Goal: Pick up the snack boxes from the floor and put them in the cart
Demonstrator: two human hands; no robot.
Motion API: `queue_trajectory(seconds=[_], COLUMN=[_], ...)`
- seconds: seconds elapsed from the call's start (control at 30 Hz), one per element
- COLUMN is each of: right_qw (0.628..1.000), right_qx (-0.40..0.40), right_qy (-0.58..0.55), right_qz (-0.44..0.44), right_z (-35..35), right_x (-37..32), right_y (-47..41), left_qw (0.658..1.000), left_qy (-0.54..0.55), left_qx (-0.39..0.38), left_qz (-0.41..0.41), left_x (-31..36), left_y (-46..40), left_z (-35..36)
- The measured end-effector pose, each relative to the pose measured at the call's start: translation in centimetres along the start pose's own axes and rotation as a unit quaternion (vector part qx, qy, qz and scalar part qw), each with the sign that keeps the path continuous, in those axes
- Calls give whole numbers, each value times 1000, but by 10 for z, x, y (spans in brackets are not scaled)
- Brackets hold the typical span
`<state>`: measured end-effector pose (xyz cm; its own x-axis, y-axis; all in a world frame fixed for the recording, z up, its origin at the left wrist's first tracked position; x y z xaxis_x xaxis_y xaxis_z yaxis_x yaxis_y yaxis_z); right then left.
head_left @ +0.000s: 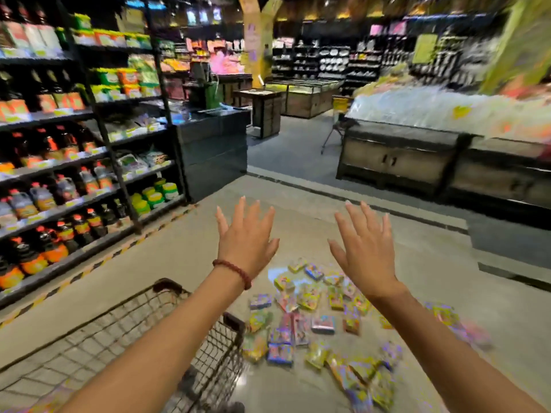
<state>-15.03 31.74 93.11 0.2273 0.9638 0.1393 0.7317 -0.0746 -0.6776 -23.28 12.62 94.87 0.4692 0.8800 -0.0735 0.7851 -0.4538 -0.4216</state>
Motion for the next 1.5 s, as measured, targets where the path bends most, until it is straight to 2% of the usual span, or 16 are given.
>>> queue_trajectory(seconds=[0.2,0.33,0.4,0.57,0.83,0.9,1.1,1.23,1.4,1.5], right_qw=[990,975,967,946,903,891,855,827,810,784], right_qx=[-36,-39,-48,-86,-168,-183,-226,-257,-306,-368], right_qy=[78,118,125,137,160,159,132,106,96,65], right_qz=[109,183,215,279,361,383,448,488,491,496], right_z=[-36,-59,-64,-60,-12,11,98,161,256,324], right_x=[159,237,264,309,380,400,427,432,421,405], right_y=[82,147,177,248,320,332,397,485,612,694], left_qw=[992,978,970,952,919,906,867,859,837,823], left_qy=[67,90,103,131,164,158,126,131,103,67], left_qx=[22,13,18,-27,-97,-141,-207,-224,-265,-291], left_qz=[108,187,220,275,346,365,435,442,467,483], left_x=[164,256,294,372,480,508,591,632,665,676], left_y=[-11,-7,-5,6,0,-5,11,52,130,174], left_z=[-2,7,15,53,129,156,259,355,498,592])
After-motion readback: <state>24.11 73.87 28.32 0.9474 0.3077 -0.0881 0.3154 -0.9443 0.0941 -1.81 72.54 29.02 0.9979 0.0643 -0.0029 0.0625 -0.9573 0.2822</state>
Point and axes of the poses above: each hand's wrist, its own y-axis away from the middle knuckle, its own z-axis out of the palm, x = y × z, the point moved 4 cm from there along -y, towards the middle knuckle, and after that the axes turned 2 degrees about -z, right-handed, at the moved point
